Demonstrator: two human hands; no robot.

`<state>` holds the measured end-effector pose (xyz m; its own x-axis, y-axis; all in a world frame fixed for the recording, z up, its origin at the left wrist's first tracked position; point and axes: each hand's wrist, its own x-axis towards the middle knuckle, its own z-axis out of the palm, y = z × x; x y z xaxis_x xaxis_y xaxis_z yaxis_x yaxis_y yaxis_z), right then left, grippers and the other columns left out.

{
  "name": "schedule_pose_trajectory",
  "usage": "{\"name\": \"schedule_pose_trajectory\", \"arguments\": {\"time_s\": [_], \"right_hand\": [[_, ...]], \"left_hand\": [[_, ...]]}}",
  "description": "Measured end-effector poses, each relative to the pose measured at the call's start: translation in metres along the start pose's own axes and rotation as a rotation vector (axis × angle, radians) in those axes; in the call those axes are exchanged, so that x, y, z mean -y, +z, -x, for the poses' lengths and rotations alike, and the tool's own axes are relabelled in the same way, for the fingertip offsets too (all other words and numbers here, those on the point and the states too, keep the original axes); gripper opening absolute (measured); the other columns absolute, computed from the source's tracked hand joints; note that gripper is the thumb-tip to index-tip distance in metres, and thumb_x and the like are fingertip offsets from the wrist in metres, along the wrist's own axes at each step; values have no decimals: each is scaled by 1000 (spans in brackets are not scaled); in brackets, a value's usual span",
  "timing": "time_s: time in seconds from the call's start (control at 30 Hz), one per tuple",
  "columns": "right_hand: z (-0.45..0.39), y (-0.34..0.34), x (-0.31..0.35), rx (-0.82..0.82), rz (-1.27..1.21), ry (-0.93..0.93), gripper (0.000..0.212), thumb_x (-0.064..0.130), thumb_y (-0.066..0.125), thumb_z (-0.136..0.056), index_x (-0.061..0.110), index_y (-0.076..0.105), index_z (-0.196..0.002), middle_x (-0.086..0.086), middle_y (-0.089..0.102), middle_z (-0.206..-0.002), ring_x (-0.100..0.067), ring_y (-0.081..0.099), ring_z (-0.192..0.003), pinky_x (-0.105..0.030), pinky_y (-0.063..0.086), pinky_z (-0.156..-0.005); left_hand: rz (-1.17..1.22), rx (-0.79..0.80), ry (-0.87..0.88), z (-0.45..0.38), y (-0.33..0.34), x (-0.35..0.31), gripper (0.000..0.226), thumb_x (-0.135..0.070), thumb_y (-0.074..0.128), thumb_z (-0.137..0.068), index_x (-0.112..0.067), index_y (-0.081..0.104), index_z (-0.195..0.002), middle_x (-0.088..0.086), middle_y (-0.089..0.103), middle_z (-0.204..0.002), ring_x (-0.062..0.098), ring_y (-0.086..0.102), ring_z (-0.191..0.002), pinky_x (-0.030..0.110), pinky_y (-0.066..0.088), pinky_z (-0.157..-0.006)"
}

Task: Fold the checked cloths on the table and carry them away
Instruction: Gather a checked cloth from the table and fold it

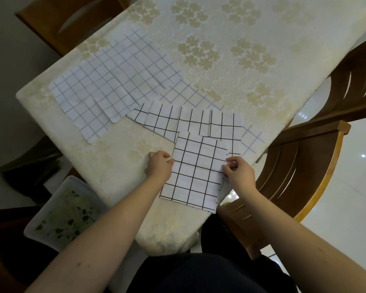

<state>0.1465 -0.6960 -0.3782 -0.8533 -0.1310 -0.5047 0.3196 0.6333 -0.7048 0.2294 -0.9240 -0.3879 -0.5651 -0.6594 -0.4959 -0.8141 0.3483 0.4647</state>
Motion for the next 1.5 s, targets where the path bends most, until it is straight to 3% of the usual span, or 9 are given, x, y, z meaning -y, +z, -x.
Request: {"name": "schedule_pose_trajectory", "arguments": {"time_s": [0.13, 0.33, 0.47, 0.6, 0.77, 0.9, 1.2, 1.33, 1.5], "right_hand": [[5, -1, -1, -23, 42, 6, 23, 17, 66, -88, 21, 62, -110, 6, 63, -86, -15, 63, -81, -38, 58, -75], [24, 10, 5, -125, 245, -135, 21, 26, 53, -95, 21, 60, -113, 5, 63, -91, -12, 61, -78, -33, 53, -70], [48, 37, 2, -106, 486, -486, 31, 24, 54, -90, 16, 62, -118, -3, 63, -109, -25, 58, -101, -42, 49, -85], [57, 66, -6, 98, 725, -664, 61, 38, 42, -86, 10, 46, -141, -9, 51, -142, -31, 45, -134, -47, 40, -107], [56, 71, -18, 269, 932, -621, 76, 57, 33, -90, 16, 26, -153, -7, 18, -160, -28, 21, -147, -50, 26, -116], [56, 58, -21, 346, 986, -560, 92, 64, 40, -92, 21, -14, -153, 2, -28, -154, -21, -20, -147, -44, -10, -118], [54, 44, -19, 465, 1022, -449, 89, 70, 30, -92, 25, -17, -153, 2, -29, -159, -18, -24, -147, -47, -8, -120], [52, 41, -14, 511, 1028, -422, 88, 71, 28, -92, 27, -17, -153, 3, -29, -159, -17, -25, -146, -47, -11, -119], [52, 39, -11, 530, 1030, -419, 85, 68, 27, -93, 27, -16, -153, 4, -29, -159, -16, -24, -147, -48, -12, -118]], "left_hand": [[-11, -15, -44, -1, 2, -9, 11, -31, 63, -94, -23, 55, -93, 6, 45, -125, 26, 60, -90, 47, 51, -93], [-62, -56, -32, 2, 6, -11, 14, -30, 63, -93, -25, 51, -97, 4, 44, -124, 28, 59, -98, 47, 44, -95], [-82, -78, 6, 3, 9, -8, 15, -30, 62, -94, -23, 54, -104, 4, 44, -124, 27, 58, -101, 46, 41, -94], [-98, -91, 29, 4, 9, -6, 17, -32, 62, -94, -22, 55, -106, 4, 45, -125, 27, 57, -103, 47, 39, -92], [-176, -103, 88, 8, 8, -6, 21, -34, 59, -95, -21, 54, -111, 4, 45, -124, 26, 55, -107, 47, 41, -88], [-209, -77, 98, 8, 6, -7, 24, -35, 58, -96, -20, 53, -114, 5, 44, -127, 27, 54, -110, 48, 42, -88], [-194, 59, 38, -5, -6, -24, 28, -31, 56, -98, -16, 59, -121, 8, 43, -134, 28, 56, -111, 48, 44, -98], [-18, 149, 53, -16, -20, -31, 32, -25, 62, -95, -10, 64, -122, 11, 58, -131, 28, 60, -112, 31, 48, -86], [102, 250, 113, -21, -36, -38, 31, -25, 68, -91, -12, 63, -119, 6, 66, -117, 22, 62, -103, 30, 49, -82]]}}
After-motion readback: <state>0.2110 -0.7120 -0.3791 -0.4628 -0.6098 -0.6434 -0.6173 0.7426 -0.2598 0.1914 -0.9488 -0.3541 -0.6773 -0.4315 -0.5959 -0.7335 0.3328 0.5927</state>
